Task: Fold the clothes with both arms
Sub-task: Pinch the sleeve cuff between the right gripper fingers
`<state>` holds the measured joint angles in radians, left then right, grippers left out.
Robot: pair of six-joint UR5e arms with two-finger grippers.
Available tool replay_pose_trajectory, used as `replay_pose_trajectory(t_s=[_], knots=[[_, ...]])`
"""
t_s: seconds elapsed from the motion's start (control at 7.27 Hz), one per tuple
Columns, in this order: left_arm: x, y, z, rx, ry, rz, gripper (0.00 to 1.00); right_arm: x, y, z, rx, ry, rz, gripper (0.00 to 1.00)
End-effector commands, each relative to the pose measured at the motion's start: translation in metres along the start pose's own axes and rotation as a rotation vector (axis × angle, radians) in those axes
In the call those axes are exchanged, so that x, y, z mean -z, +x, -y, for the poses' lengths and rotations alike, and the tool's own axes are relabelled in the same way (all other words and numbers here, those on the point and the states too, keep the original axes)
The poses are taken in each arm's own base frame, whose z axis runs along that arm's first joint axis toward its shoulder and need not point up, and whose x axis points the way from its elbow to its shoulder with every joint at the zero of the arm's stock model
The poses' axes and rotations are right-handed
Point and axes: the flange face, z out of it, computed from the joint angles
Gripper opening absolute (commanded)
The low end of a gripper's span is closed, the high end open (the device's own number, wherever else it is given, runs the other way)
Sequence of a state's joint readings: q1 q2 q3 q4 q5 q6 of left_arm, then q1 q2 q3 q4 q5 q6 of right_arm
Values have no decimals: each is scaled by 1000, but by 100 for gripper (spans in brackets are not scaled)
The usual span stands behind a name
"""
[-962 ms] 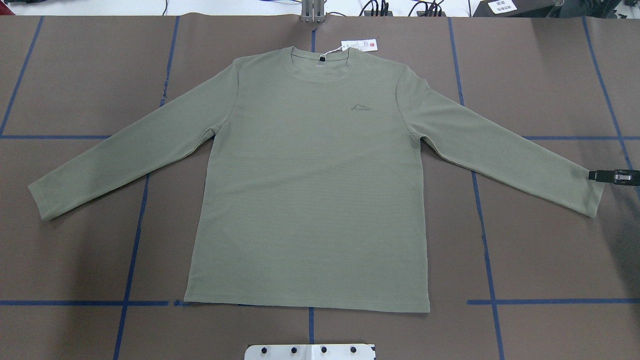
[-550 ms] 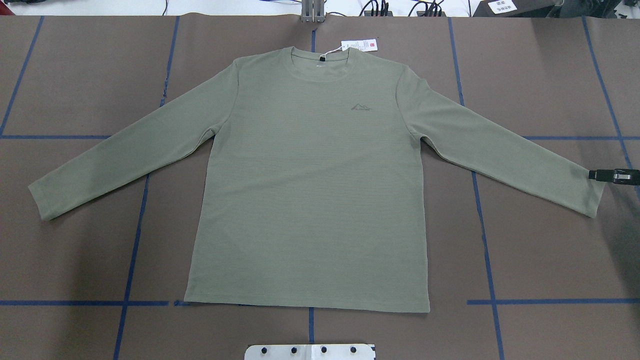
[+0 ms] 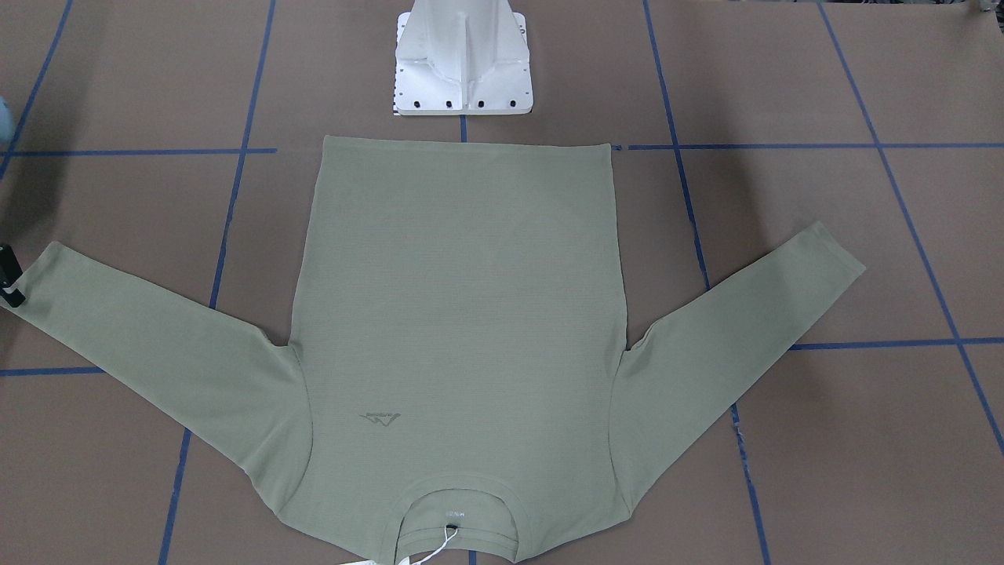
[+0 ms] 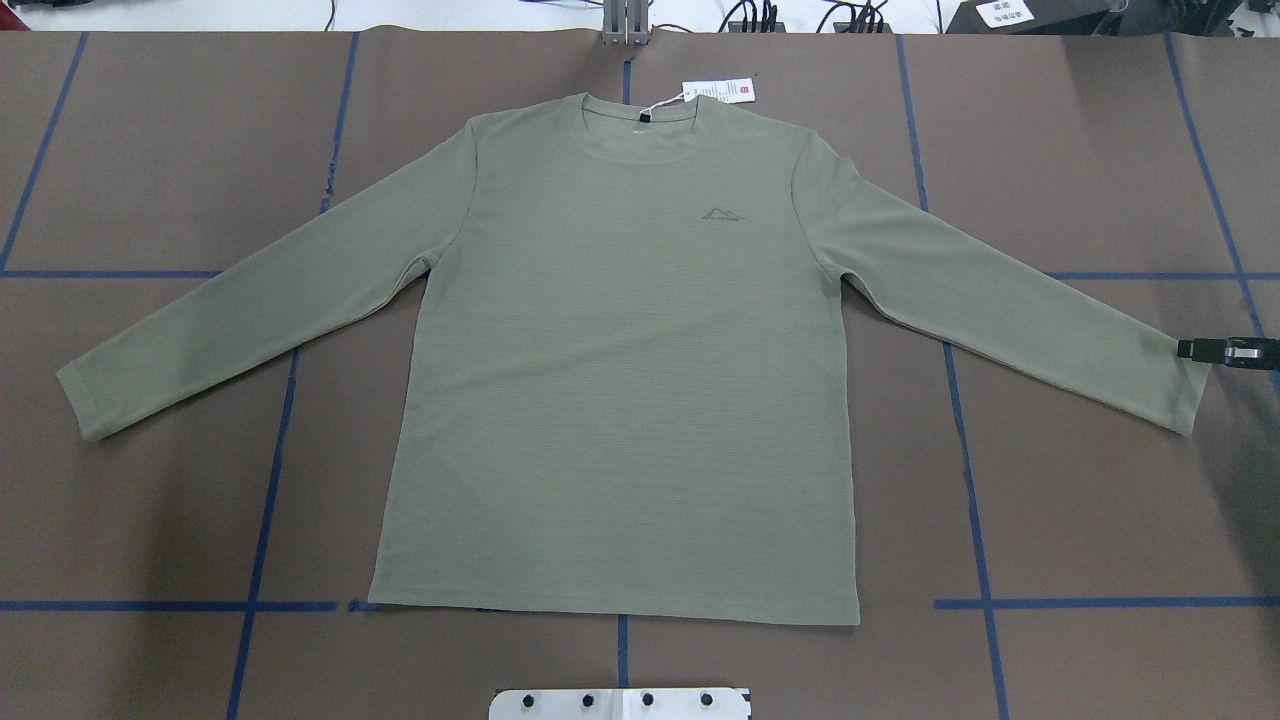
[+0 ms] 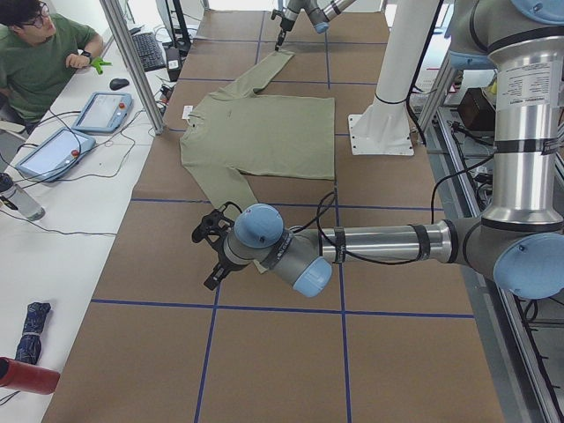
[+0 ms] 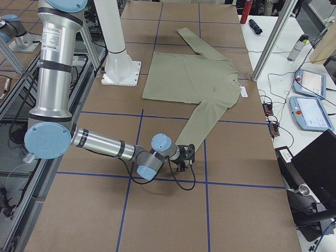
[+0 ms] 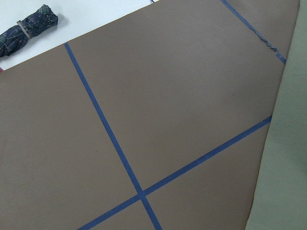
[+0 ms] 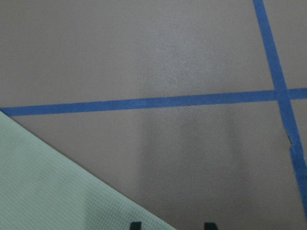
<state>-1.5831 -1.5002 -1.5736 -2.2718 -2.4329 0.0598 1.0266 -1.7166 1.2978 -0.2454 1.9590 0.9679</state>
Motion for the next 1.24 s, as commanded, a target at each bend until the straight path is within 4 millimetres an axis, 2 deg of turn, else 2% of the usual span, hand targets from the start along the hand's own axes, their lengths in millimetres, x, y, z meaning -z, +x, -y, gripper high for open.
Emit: replay_pose_trajectory(t_s=[0.0,0.28,0.41,0.69,0.83,1.1], knots=[[0,0,0,1,0,0,100,0,0,0,0,0,0,37],[0,1,1,0,1,-1,100,0,-1,1,-1,1,1,8],[0,1,0,1,0,-5,100,1,-4,2,2,3,8,0],[0,1,0,1,1,-6,100,11,-32,16,16,16,49,0],[0,1,0,1,1,-6,100,26,-63,31,-12,0,41,0],[0,1,0,1,1,-6,100,83,-162,71,-76,-34,-28,0]])
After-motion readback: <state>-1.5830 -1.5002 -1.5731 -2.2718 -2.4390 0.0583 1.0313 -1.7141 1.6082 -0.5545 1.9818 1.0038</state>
